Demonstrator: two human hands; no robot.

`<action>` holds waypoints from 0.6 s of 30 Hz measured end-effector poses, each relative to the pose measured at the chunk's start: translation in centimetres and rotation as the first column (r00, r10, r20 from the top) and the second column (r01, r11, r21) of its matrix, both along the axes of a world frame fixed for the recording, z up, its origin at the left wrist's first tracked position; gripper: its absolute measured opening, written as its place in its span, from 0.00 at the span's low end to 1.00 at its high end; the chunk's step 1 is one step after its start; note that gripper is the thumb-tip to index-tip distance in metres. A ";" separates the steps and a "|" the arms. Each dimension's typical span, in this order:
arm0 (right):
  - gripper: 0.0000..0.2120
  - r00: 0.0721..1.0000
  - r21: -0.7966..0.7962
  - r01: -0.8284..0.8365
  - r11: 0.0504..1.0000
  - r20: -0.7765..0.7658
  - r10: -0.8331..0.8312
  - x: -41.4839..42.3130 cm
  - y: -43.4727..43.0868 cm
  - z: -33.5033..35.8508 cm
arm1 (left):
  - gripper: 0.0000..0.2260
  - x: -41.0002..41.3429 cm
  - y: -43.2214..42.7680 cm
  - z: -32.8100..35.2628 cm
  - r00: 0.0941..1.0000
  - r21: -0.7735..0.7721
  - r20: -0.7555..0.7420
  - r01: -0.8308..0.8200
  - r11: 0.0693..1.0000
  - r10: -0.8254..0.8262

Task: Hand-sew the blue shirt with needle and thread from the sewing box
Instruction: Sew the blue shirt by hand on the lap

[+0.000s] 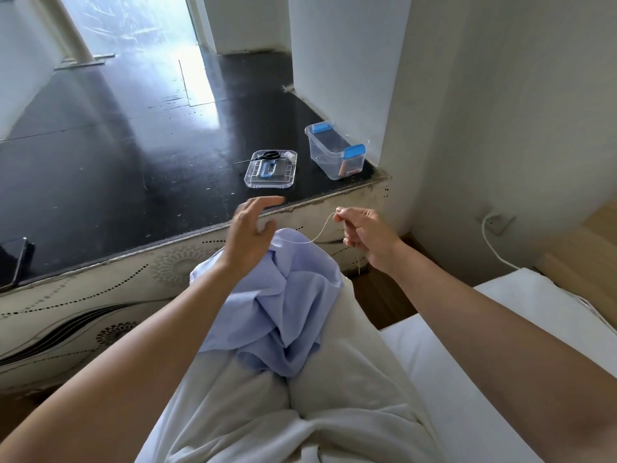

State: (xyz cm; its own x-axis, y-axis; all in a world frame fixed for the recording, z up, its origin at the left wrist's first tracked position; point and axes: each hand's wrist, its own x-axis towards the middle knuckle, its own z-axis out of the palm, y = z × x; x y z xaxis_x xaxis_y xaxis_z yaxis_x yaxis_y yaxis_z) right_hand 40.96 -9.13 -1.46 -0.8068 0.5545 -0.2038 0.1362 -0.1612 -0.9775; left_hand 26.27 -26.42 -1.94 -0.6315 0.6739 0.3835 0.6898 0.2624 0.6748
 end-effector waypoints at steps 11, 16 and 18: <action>0.11 0.994 0.144 -0.087 0.986 -0.046 0.095 0.0 -0.2 0.8 | 0.11 3.4 3.0 0.9 0.908 -0.039 0.370 0.228 0.973 -0.198; 0.11 0.999 0.132 -0.042 0.990 -0.013 0.044 1.0 -0.1 0.3 | 0.14 1.6 2.4 0.4 0.937 -0.032 0.345 -0.037 0.999 0.046; 0.11 0.999 0.128 -0.039 0.991 0.039 0.034 1.3 -0.1 0.1 | 0.14 1.1 2.2 0.1 0.939 -0.062 0.317 -0.118 0.991 0.132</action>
